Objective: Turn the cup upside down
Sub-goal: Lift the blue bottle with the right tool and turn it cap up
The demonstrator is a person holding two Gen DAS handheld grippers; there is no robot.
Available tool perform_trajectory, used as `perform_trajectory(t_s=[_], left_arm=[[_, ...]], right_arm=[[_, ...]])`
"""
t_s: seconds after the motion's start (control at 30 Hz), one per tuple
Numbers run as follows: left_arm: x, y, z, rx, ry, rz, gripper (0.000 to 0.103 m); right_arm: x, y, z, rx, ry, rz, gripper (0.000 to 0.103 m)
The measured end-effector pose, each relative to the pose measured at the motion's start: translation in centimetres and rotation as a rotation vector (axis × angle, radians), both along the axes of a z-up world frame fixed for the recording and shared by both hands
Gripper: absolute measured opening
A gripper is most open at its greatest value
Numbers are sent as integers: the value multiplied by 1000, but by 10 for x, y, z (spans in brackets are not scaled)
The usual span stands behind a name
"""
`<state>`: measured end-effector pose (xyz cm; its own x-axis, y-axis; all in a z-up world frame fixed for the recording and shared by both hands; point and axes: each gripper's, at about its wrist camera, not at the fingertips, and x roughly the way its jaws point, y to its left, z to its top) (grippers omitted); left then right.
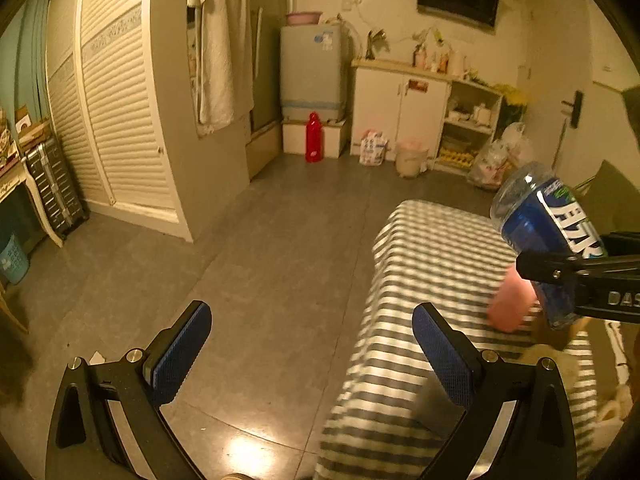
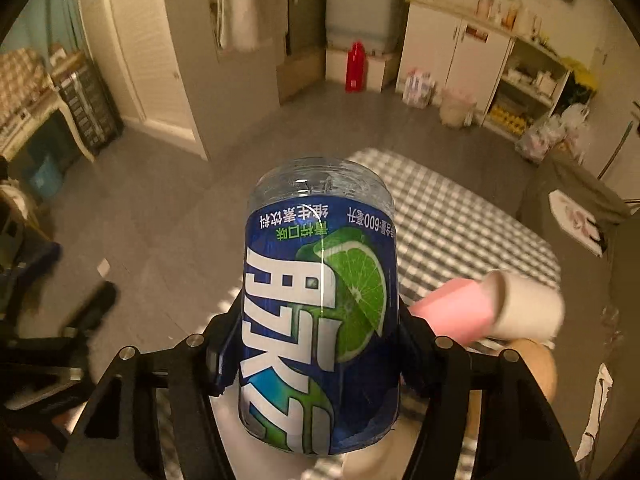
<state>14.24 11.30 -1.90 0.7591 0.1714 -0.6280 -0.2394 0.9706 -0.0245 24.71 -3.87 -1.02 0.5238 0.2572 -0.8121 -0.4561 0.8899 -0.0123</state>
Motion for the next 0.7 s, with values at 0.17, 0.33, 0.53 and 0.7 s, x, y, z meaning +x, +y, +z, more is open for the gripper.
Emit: perform_trajectory(t_s=[0.17,0.33,0.53,0.7], left_arm=[[-33,-25,28,-1,-39,-53,103],[-66,-52,40,-2,-61,-113,103],[-99,-76,27,15,-42,-164,103],[-114,-85,-3,16,18,-165,103]], right_arm=[[-65,-21,47,24,-57,-28,63],[-128,-56,63,39,-66,-94,64],[-182,-95,26,62,4,-207,64],[-200,-115,-27,121,90,-314,64]])
